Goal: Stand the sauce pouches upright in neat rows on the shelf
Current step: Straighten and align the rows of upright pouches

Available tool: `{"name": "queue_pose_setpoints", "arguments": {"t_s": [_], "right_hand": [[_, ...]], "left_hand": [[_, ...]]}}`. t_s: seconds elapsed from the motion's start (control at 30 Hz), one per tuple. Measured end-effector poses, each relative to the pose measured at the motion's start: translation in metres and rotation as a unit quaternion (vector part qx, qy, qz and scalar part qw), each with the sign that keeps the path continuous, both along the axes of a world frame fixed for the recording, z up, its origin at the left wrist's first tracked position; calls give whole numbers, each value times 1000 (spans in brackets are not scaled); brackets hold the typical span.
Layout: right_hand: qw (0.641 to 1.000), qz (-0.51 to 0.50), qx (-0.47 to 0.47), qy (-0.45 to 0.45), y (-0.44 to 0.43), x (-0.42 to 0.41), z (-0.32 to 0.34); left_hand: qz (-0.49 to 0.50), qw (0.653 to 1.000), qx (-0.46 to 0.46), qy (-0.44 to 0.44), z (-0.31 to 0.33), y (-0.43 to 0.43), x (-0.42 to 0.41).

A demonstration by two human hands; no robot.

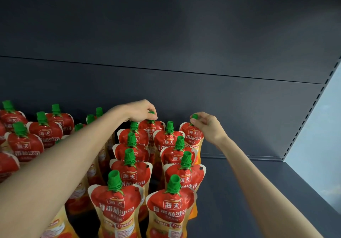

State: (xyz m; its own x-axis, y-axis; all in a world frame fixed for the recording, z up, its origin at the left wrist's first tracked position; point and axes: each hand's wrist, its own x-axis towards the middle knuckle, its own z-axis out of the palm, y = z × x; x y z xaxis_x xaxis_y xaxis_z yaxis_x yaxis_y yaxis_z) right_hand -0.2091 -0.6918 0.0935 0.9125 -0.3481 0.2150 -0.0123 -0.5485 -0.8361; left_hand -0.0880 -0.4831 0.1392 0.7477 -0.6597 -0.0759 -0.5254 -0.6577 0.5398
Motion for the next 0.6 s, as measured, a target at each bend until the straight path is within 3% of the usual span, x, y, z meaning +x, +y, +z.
{"name": "queue_pose_setpoints", "arguments": {"t_s": [0.13, 0.33, 0.4, 0.5, 0.6], "right_hand": [[1000, -16, -8, -5, 4, -1, 2], [986, -34, -46, -156, 25, -12, 27], [990, 21, -29, -137, 34, -12, 32], [994, 105, -10, -41, 46, -9, 30], [990, 137, -15, 24, 52, -5, 22]], "left_hand": [[7, 1000, -4, 9, 3, 0, -4], [20, 998, -55, -28, 29, 25, -15], [10, 999, -33, -21, 33, 37, -21], [-8, 999, 32, 22, 29, 51, -27], [-25, 996, 74, 31, 23, 57, -29]]}}
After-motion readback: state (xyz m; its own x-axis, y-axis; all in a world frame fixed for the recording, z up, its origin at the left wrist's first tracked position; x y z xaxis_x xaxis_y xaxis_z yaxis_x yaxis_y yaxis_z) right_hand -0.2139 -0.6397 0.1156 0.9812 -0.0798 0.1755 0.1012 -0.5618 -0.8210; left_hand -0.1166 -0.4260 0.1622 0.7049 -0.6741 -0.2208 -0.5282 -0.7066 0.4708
